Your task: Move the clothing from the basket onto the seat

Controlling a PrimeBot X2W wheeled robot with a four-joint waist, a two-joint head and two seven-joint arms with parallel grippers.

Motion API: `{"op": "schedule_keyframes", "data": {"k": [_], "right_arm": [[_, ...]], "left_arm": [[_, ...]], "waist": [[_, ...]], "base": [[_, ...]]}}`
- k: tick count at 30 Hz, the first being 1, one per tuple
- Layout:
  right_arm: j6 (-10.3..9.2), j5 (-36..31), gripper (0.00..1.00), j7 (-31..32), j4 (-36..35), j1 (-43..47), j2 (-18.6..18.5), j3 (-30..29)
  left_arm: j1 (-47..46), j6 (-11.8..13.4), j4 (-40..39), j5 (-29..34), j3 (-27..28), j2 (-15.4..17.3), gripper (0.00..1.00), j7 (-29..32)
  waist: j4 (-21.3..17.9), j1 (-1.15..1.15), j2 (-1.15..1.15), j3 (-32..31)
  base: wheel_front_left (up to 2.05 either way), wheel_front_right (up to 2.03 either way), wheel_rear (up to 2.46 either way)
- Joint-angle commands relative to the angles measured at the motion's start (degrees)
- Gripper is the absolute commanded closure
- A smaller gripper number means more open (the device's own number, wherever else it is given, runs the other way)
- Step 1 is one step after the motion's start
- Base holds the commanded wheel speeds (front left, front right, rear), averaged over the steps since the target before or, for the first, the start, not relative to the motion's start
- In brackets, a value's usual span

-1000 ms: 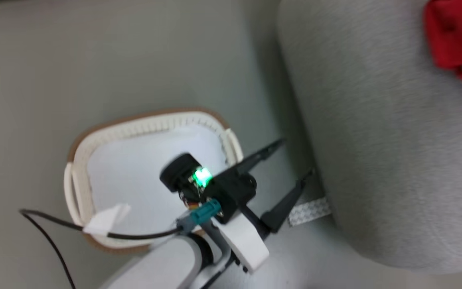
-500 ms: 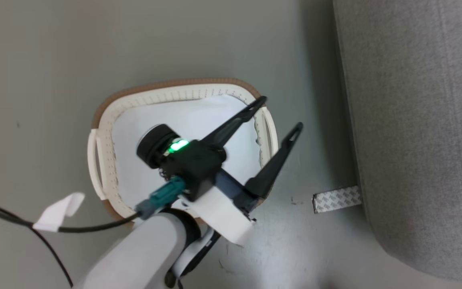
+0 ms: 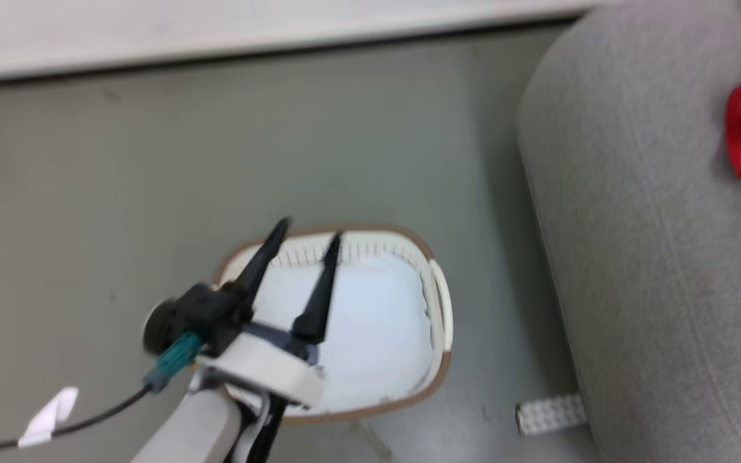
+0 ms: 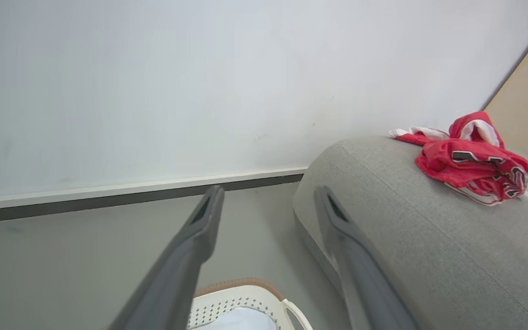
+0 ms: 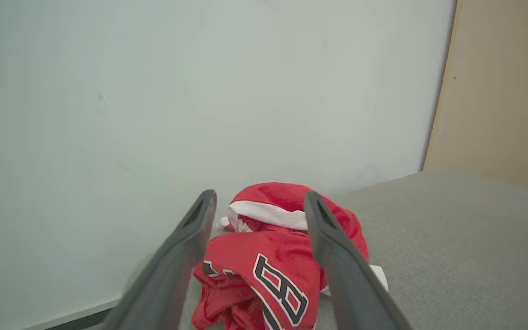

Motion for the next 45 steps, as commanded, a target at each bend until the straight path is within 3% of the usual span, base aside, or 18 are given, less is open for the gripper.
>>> {"op": "schedule_keyframes", "data": {"k": [1, 10, 19, 24, 29, 42, 43, 45], "right_arm": [[-0.13, -2.4, 0.00, 0.1, -2.4, 4.7, 0.1, 2.9], [-0.13, -5.9, 0.00, 0.1, -7.3, 18.9, 0.1, 13.6], [-0.13, -7.8, 0.00, 0.1, -6.4, 27.7, 0.1, 21.0], [-0.13, -6.0, 0.00, 0.0, -4.1, 31.1, 0.0, 24.5], [-0.13, -4.5, 0.00, 0.0, -3.5, 32.1, 0.0, 25.2], [-0.13, -4.7, 0.00, 0.0, -2.5, 31.7, 0.1, 26.0], [0.01, -4.9, 1.00, 0.0, -2.5, 31.6, 0.3, 26.0], [0.01, -4.9, 1.00, 0.1, -1.4, 31.9, 0.5, 26.0]], "left_arm": [[3.2, 1.0, 2.3, -1.0, 1.2, 0.1, 0.00, -1.4], [14.7, 5.2, 9.1, -2.6, 7.4, 0.9, 0.00, -3.3], [23.0, 5.1, 9.4, 0.0, 13.7, 0.2, 0.00, -3.3], [26.7, 3.0, 9.2, 3.4, 17.2, -1.6, 0.00, -3.3], [27.6, -0.5, 9.1, 5.3, 19.3, -3.7, 0.00, -3.3], [26.2, -5.8, 11.6, 9.1, 23.9, -7.5, 0.00, -3.4], [26.5, -5.9, 11.6, 8.2, 23.7, -7.6, 1.00, -3.3], [27.0, -5.9, 12.6, 8.0, 23.5, -7.9, 1.00, -3.3]], "waist": [[2.8, 0.00, 0.00, -9.6], [6.0, 0.00, 0.00, -22.4], [8.8, 0.00, 0.00, -25.7], [10.1, 0.00, 0.00, -26.5], [10.3, 0.00, 0.00, -26.9], [8.6, 0.00, 0.00, -26.7], [8.6, 0.00, 0.00, -26.8], [8.6, 0.00, 0.00, -26.8]], "base": [[0.00, 0.00, 0.00], [0.00, 0.00, 0.00], [0.00, 0.00, 0.00], [0.00, 0.00, 0.00], [0.00, 0.00, 0.00], [0.00, 0.00, 0.00], [0.00, 0.00, 0.00], [0.00, 0.00, 0.00]]}}
